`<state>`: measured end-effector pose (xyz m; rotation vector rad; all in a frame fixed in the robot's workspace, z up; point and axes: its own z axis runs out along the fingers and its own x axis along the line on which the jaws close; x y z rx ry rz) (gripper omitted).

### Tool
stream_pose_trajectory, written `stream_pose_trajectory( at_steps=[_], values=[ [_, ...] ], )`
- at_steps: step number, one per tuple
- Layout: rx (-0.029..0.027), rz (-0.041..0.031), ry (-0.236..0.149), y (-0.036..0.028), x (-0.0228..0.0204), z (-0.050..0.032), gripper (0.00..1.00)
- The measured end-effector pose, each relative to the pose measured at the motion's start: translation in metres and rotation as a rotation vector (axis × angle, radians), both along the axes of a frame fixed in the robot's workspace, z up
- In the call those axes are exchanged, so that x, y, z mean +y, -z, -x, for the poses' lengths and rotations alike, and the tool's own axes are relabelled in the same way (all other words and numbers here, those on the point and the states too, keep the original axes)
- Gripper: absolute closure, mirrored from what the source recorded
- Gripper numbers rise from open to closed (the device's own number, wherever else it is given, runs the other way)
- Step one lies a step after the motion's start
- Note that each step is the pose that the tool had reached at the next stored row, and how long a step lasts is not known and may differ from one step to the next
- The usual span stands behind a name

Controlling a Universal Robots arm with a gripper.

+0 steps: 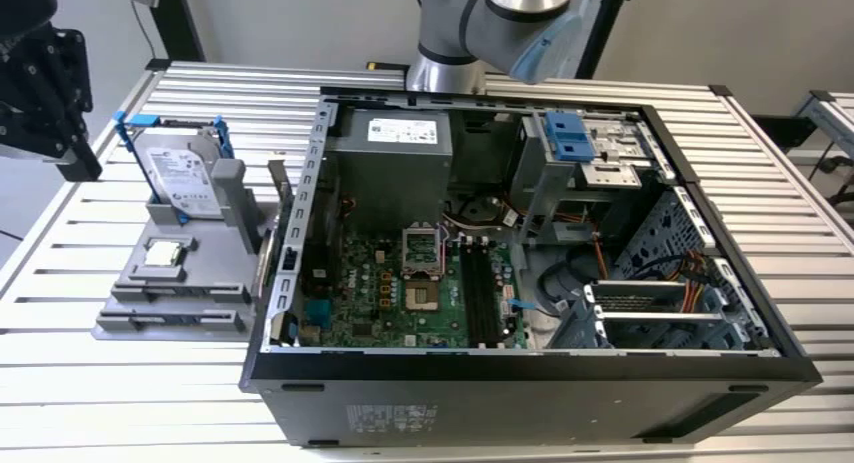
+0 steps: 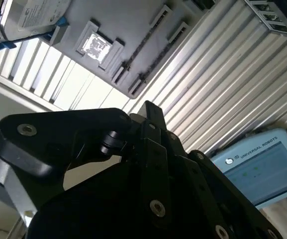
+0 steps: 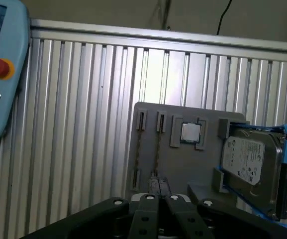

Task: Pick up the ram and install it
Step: 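Pick up the ram and move it above insertion slot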

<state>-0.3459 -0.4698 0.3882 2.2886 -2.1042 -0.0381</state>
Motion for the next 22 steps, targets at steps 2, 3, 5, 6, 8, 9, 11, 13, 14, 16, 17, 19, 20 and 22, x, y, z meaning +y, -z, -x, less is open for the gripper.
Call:
stream_pose_trajectory(
  at_steps=[2, 3, 5, 6, 8, 9, 11, 13, 14, 16, 17, 19, 20, 22],
  values=[
    [0.0000, 0.0000, -0.009, 0.0000, 0.0000, 0.0000, 1.00],
    [0.0000, 0.0000, -0.013, 0.0000, 0.0000, 0.0000, 1.00],
    [0.0000, 0.0000, -0.022, 0.0000, 0.0000, 0.0000, 1.00],
    [0.0000, 0.0000, -0.026, 0.0000, 0.0000, 0.0000, 0.00],
    [0.0000, 0.0000, -0.035, 0.0000, 0.0000, 0.0000, 0.00],
    [0.0000, 0.0000, -0.040, 0.0000, 0.0000, 0.0000, 0.00],
    [0.0000, 0.0000, -0.049, 0.0000, 0.0000, 0.0000, 0.00],
    [0.0000, 0.0000, -0.057, 0.0000, 0.0000, 0.0000, 0.00],
    [-0.0001, 0.0000, -0.062, 0.0000, 0.0000, 0.0000, 0.00],
    [0.0000, 0.0000, -0.055, 0.0005, 0.0001, -0.0001, 0.00],
    [0.0000, 0.0000, -0.041, 0.0012, 0.0001, 0.0000, 0.00],
    [0.0000, 0.0000, -0.007, 0.0033, 0.0001, 0.0001, 0.00],
    [0.0000, 0.0001, 0.008, 0.0045, 0.0000, 0.0000, 0.00],
    [-0.0004, 0.0000, 0.031, 0.0075, 0.0000, 0.0000, 0.00]
  ],
)
